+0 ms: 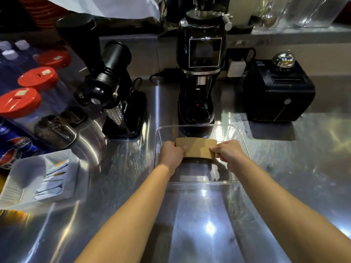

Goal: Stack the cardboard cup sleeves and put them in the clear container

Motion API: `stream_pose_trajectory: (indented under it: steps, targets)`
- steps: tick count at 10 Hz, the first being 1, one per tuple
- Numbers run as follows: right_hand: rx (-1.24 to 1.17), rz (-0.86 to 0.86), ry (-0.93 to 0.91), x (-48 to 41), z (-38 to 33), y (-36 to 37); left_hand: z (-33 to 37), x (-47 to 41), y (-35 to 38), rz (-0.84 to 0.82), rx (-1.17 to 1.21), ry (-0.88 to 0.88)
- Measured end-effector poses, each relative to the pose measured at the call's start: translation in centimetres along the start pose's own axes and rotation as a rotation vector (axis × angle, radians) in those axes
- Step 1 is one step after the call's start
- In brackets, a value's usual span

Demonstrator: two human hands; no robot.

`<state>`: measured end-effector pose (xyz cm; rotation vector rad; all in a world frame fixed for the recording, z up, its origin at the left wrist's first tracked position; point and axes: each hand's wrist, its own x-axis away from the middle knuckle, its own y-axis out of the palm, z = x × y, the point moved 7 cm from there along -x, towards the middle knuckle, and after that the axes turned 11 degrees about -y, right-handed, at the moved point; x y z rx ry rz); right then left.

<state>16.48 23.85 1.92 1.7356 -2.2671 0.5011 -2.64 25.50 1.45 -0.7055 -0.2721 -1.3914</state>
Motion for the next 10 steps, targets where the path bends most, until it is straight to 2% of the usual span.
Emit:
stream_pose_trajectory:
  steps: [3,5,8,9,10]
  targets:
    - [0.109,0.078,-0.048,-1.4,0.5,-0.2,-0.2,-0.4,0.0,0.094,-0.061,-0.01]
    - [0.194,0.121,-0.114,-1.3,0.3,-0.3,-0.3,-0.8,0.2,0.088,-0.06,-0.011]
    - [0.283,0.062,-0.159,-0.3,-0.6,-0.6,0.3,0.3,-0.6,0.047,-0.054,-0.028]
    - [0.506,0.057,-0.373,1.0,-3.3,-1.1,2.4,1.2,-1.4,0.076,-0.2,0.089]
    - [0.573,0.018,-0.563,2.8,-7.0,-1.2,6.4,3.6,-4.0,0.229,-0.3,0.243]
